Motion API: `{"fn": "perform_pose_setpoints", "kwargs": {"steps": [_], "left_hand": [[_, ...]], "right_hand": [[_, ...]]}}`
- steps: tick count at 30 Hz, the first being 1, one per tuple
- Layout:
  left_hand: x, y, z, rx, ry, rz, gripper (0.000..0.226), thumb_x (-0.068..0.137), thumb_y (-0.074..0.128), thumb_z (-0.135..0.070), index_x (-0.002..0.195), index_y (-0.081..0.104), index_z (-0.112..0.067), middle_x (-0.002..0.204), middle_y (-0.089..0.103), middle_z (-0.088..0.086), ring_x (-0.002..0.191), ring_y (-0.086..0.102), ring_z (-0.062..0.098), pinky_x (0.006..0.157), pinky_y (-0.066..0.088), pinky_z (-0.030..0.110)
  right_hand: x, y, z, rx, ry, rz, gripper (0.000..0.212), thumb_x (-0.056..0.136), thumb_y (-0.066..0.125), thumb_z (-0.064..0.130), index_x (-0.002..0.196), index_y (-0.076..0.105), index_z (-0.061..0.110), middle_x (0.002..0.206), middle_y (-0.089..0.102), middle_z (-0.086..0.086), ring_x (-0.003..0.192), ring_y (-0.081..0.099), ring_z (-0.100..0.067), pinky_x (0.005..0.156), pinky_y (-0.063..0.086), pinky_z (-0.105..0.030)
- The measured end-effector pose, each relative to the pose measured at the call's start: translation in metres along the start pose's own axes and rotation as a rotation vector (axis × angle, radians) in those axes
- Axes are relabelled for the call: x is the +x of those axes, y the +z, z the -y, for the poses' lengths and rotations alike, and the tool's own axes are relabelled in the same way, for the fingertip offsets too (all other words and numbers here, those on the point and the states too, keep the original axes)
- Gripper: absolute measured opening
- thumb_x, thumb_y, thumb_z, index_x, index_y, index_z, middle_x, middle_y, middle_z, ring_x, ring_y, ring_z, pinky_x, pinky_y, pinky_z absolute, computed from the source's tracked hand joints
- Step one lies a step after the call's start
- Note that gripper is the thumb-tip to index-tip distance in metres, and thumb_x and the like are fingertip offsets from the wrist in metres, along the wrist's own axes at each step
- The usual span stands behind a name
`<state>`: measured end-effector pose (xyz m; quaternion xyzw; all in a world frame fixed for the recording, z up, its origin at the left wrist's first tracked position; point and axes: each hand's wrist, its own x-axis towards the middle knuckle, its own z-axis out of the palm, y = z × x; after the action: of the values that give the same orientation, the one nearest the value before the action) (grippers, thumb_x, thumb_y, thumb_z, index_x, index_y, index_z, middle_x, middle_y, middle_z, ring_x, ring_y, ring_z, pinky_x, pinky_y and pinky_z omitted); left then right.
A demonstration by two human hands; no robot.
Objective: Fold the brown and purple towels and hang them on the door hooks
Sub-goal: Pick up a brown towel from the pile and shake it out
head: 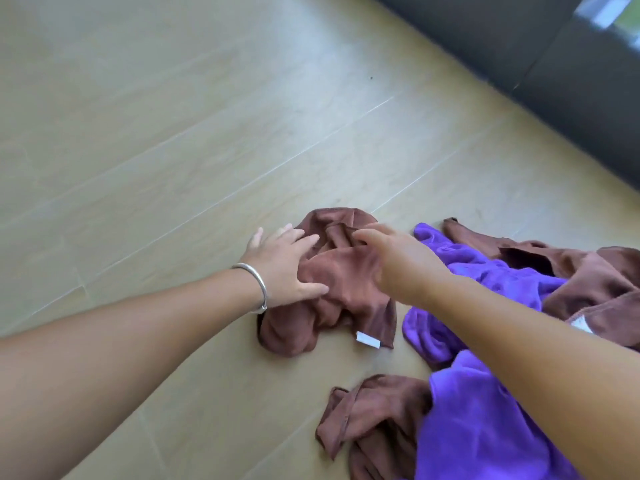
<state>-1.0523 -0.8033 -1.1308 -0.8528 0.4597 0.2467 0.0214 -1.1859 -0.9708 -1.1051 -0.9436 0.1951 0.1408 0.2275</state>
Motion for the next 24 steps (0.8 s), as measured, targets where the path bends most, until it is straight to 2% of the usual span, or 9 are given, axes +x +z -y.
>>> {"fn": "perform_pose_setpoints", "kwargs": {"steps": [2,4,6,8,11,14,16,18,24], "left_hand": [[0.004,0.003,0.003,0.076,0.054,0.042,0.084,0.081,0.048,-0.073,0.151,0.017,-0.038,0.16,0.016,-0.005,0.149,0.003,0.014,0.118,0.0,0.053],[0.002,0.003,0.003,0.127,0.123,0.063,0.067,0.089,0.041,-0.066,0.149,0.022,-0.042,0.158,0.02,-0.006,0.148,0.005,0.015,0.118,0.0,0.054],[-0.005,0.001,0.003,0.121,0.167,0.041,0.052,0.095,0.028,-0.058,0.145,0.031,-0.043,0.152,0.03,-0.008,0.146,0.012,0.014,0.118,0.004,0.053],[-0.016,0.0,0.001,0.089,0.179,0.013,0.05,0.096,0.022,-0.05,0.143,0.037,-0.042,0.147,0.038,-0.011,0.143,0.018,0.013,0.116,0.008,0.052],[-0.044,-0.005,0.0,0.087,0.172,0.013,0.045,0.102,0.03,-0.041,0.146,0.033,-0.035,0.15,0.035,-0.012,0.145,0.017,0.015,0.117,0.009,0.049],[-0.082,-0.025,-0.003,0.072,0.151,0.025,0.047,0.103,0.029,-0.039,0.148,0.031,-0.029,0.151,0.035,-0.013,0.146,0.018,0.014,0.118,0.009,0.048],[-0.113,-0.047,-0.004,0.022,0.109,0.053,0.045,0.103,0.026,-0.039,0.147,0.033,-0.029,0.148,0.04,-0.015,0.145,0.019,0.012,0.118,0.006,0.046],[-0.148,-0.073,-0.004,-0.022,0.085,0.08,0.045,0.103,0.02,-0.04,0.143,0.038,-0.03,0.142,0.047,-0.015,0.144,0.021,0.009,0.118,0.005,0.044],[-0.252,-0.165,0.017,-0.106,0.005,0.091,0.041,0.104,0.027,-0.036,0.144,0.036,-0.035,0.146,0.043,-0.015,0.143,0.024,0.006,0.12,0.006,0.038]], "right_hand": [[0.014,0.0,-0.005,-0.012,-0.047,0.095,0.067,0.08,0.047,0.002,0.141,0.045,0.031,0.145,0.041,0.01,0.128,0.045,-0.016,0.096,0.045,-0.034],[0.017,0.004,-0.008,-0.079,-0.069,0.127,0.062,0.079,0.049,0.006,0.134,0.051,0.033,0.133,0.048,0.008,0.119,0.05,-0.017,0.088,0.047,-0.035],[0.011,0.009,-0.008,-0.191,-0.078,0.147,0.043,0.077,0.053,0.011,0.114,0.06,0.031,0.108,0.052,0.005,0.105,0.055,-0.02,0.074,0.046,-0.032],[-0.001,0.012,-0.007,-0.306,-0.048,0.163,0.024,0.077,0.054,0.014,0.095,0.059,0.028,0.095,0.054,0.005,0.097,0.057,-0.022,0.067,0.037,-0.029],[-0.029,0.008,0.004,-0.421,0.064,0.169,0.023,0.082,0.05,0.019,0.098,0.064,0.028,0.104,0.062,0.001,0.102,0.059,-0.025,0.072,0.035,-0.03],[-0.068,-0.012,0.024,-0.484,0.106,0.205,0.024,0.088,0.048,0.029,0.107,0.063,0.026,0.11,0.056,-0.002,0.108,0.05,-0.025,0.08,0.036,-0.036],[-0.093,-0.034,0.043,-0.461,0.083,0.239,0.024,0.09,0.049,0.041,0.105,0.061,0.025,0.109,0.053,-0.001,0.109,0.046,-0.025,0.083,0.039,-0.037],[-0.116,-0.061,0.063,-0.343,0.077,0.245,0.022,0.089,0.053,0.044,0.093,0.057,0.024,0.103,0.055,0.0,0.102,0.05,-0.023,0.077,0.043,-0.033],[-0.165,-0.145,0.144,-0.117,0.1,0.255,0.015,0.077,0.056,0.017,0.081,0.043,0.023,0.083,0.057,-0.001,0.078,0.052,-0.028,0.062,0.04,-0.032]]}}
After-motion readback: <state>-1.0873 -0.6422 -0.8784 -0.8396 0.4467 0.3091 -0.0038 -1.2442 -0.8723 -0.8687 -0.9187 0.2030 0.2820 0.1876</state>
